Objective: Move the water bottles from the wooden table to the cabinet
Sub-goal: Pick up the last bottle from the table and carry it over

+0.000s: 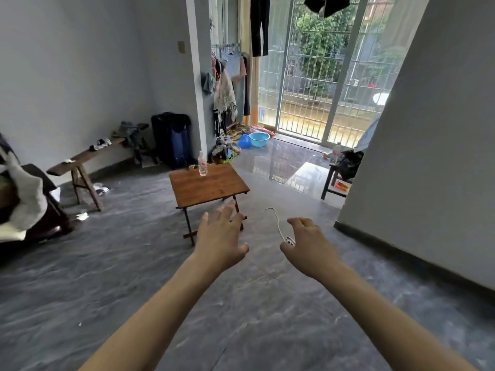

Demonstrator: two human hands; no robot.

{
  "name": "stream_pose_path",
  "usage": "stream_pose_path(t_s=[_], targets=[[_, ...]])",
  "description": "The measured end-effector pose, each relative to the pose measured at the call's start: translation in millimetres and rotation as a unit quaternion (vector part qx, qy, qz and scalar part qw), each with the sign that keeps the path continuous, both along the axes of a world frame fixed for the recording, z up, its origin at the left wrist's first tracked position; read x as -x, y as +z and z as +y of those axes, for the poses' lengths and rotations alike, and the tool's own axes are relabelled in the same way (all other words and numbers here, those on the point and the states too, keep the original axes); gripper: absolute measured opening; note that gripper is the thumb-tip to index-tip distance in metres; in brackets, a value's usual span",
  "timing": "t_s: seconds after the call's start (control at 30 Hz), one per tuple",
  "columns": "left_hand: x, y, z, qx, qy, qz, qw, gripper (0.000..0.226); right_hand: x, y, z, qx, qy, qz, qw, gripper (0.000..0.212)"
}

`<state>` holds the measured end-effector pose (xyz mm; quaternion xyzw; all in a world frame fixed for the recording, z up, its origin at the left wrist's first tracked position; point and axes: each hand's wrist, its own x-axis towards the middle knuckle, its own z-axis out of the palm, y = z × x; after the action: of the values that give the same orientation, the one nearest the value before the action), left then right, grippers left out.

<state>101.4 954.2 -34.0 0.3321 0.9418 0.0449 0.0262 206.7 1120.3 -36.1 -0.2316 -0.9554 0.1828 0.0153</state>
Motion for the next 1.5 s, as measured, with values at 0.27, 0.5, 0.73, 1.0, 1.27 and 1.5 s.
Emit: stream_pose_path(t_s=[0.27,0.5,0.73,1.0,1.27,1.5], targets=[[54,5,70,0.003,0.002,-0.004,1.000,0.072,45,2,74,-0.005,-0.004,0.014,1.000,0.064],[110,20,177,0.004,-0.011,0.016,1.000,0.077,94,14,175,-0.008,-0.022,0.051,0.998,0.065],[157,28,264,0.013,-0.010,0.019,1.000,0.076,150,25,272,-0.014,0.006,0.058,0.998,0.066],[219,25,341,0.015,-0.007,0.021,1.000,0.075,212,16,337,-0.011,0.020,0.045,0.999,0.063],[316,3,413,0.011,-0.004,0.030,0.999,0.075,328,5,406,-0.029,0.037,0.030,0.998,0.063],[433,0,472,0.002,0.007,0.002,1.000,0.078,452,14,468,-0.055,0.044,0.022,0.997,0.062]])
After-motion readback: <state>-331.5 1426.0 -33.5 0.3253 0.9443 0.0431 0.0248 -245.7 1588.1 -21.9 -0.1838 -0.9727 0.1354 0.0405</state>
